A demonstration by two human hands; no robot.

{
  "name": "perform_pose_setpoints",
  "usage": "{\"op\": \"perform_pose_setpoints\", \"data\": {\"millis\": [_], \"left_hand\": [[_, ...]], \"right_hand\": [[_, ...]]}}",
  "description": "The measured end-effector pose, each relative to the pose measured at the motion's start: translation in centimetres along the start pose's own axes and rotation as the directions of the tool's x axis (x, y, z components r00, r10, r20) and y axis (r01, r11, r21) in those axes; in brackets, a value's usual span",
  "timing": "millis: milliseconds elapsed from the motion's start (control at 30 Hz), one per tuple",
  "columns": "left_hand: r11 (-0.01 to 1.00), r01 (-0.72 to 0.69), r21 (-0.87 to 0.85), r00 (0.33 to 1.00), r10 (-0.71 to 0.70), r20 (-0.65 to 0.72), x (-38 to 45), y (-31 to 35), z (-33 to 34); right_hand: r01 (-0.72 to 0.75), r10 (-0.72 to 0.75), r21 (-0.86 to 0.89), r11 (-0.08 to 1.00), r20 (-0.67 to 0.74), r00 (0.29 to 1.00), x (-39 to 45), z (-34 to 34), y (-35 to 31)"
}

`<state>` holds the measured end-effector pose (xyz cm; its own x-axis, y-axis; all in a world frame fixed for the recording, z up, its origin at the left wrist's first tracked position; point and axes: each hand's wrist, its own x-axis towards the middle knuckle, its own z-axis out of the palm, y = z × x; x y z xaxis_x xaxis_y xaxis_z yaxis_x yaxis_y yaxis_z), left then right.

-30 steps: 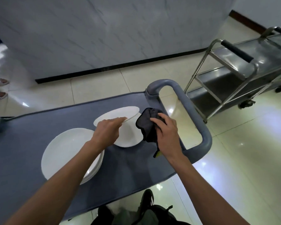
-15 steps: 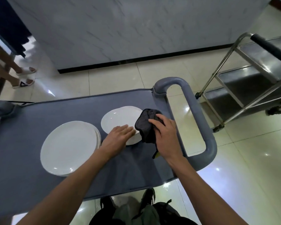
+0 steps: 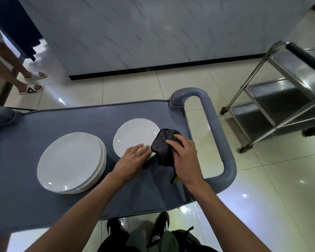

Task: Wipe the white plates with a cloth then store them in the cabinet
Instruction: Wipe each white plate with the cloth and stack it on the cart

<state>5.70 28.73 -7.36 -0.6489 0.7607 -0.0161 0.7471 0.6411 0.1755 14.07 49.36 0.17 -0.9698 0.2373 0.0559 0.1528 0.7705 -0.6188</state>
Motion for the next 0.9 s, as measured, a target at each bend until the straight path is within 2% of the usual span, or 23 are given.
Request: {"op": "perform_pose_setpoints", "data": {"millis": [267, 467, 700, 767, 900], "left_hand": [[0.999, 0.023, -0.023, 0.999, -0.023, -0.022, -0.6, 0.3, 1.0], [0.994, 0.040, -0.103, 0.998, -0.045, -0.046, -0.5, 0.6, 1.2], [0.985, 0.128, -0.113, 0.991, -0.131, -0.019, -0.8, 0.5, 0.4], [0.965, 0.185, -0.184, 0.978, -0.199, -0.063, -1.5, 0.7, -0.3], [0.912, 0.253, -0.322, 0.900, -0.344, -0.268, -4.3, 0.8, -2.9]], "right_hand": [[0.029, -0.028, -0.026, 0.999, 0.027, 0.999, 0.0, -0.1, 0.1], [0.047, -0.046, -0.027, 0.999, 0.018, 0.999, 0.1, 0.3, 0.1], [0.074, -0.074, -0.009, 0.997, -0.001, 0.997, 0.8, 0.6, -0.7], [0.084, -0.084, -0.007, 0.996, -0.005, 0.996, 1.2, 0.6, -1.1], [0.121, -0.122, -0.006, 0.993, -0.013, 0.992, 2.4, 1.0, -2.7]]}}
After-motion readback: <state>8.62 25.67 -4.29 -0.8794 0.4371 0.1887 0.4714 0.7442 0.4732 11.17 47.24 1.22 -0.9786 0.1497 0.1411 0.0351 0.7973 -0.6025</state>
